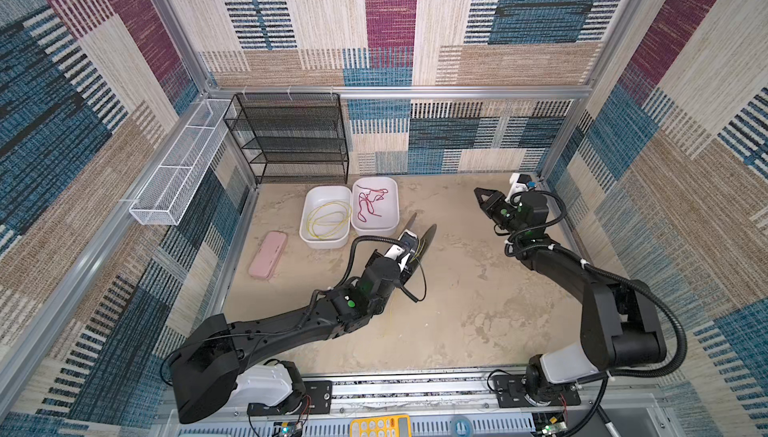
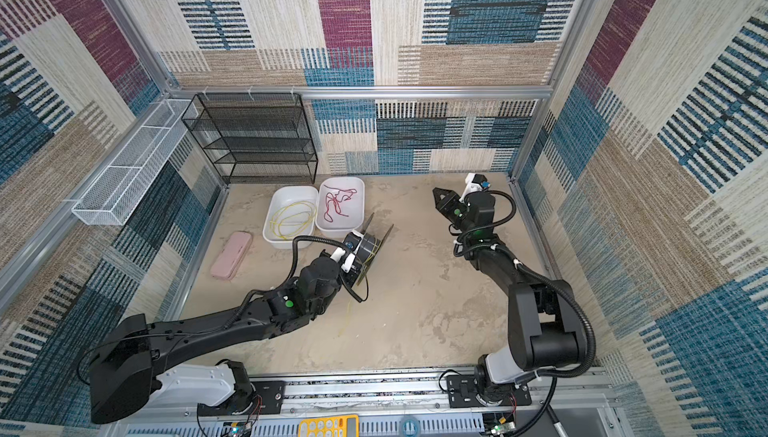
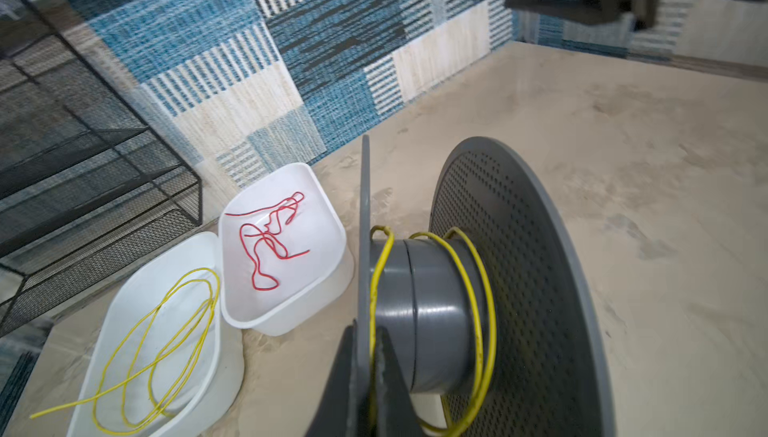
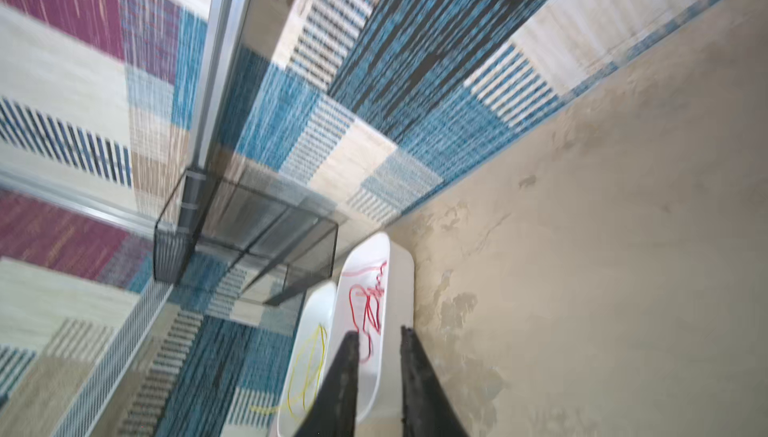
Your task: Wrap the cables
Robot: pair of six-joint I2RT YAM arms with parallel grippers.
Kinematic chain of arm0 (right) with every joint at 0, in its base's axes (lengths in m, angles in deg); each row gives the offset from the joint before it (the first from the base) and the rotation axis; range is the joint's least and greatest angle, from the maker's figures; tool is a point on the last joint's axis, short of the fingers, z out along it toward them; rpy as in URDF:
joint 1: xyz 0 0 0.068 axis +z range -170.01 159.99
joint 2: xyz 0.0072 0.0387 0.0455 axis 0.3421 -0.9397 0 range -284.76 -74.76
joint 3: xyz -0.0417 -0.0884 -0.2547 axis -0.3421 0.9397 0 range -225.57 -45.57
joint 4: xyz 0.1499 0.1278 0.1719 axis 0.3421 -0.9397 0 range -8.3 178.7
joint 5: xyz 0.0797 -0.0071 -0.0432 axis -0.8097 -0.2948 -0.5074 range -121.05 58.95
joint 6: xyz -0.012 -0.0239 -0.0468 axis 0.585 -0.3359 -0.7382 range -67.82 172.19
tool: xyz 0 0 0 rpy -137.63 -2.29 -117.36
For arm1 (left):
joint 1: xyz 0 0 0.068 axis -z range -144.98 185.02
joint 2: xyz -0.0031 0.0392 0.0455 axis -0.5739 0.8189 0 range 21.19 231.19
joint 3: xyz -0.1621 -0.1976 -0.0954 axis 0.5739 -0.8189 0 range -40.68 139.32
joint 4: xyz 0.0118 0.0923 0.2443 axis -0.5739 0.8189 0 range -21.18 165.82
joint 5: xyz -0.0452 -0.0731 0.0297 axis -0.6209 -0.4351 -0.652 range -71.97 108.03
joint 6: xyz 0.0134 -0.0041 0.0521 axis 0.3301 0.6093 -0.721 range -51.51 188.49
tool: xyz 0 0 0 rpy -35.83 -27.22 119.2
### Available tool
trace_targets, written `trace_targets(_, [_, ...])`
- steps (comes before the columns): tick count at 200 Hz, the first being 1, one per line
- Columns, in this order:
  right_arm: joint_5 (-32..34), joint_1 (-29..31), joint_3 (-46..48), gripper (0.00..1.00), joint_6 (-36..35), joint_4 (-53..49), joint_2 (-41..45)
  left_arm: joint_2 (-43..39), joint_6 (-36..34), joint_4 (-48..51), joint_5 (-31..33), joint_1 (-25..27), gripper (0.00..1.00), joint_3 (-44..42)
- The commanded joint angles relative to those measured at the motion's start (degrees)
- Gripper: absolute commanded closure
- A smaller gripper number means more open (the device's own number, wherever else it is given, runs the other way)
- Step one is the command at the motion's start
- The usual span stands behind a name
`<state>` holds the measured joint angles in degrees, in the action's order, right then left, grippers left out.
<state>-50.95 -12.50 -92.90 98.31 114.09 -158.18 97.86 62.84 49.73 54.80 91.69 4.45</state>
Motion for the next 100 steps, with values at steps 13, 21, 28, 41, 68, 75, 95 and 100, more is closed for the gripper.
trace_targets(13, [4.38, 9.71, 8.0, 0.6, -9.91, -8.24, 6.77, 5.36, 7.98, -4.94, 9.12, -1.46, 1.0, 4.28])
trace_targets(21, [4.84, 11.7, 10.23, 0.59, -10.41, -9.43, 8.68, 6.75, 8.89, -5.14, 10.2, -1.64, 1.0, 4.89])
trace_targets(28, [5.85, 13.68, 12.34, 0.58, -10.9, -10.52, 10.69, 7.68, 9.6, -5.49, 10.84, -1.65, 1.0, 5.22])
trace_targets(41, [5.23, 16.65, 15.84, 0.56, -11.89, -12.31, 14.05, 8.97, 11.14, -6.08, 12.29, -1.76, 1.0, 5.52])
trace_targets(68, [-0.24, 23.04, 22.52, 0.51, -11.26, -13.07, 17.91, 10.12, 15.66, -6.26, 13.75, -2.44, 1.0, 5.67])
trace_targets(75, [-1.04, 24.76, 23.66, 0.5, -10.76, -12.53, 17.81, 10.27, 16.26, -6.86, 13.96, -2.53, 1.0, 5.61])
trace_targets(95, [-4.6, 28.11, 26.2, 0.46, -8.48, -7.95, 15.43, 10.8, 17.96, -8.67, 13.9, -2.89, 1.0, 5.52])
trace_targets(100, [-5.43, 28.79, 26.52, 0.45, -7.84, -6.34, 14.48, 10.94, 18.27, -9.26, 13.9, -2.96, 1.0, 5.47])
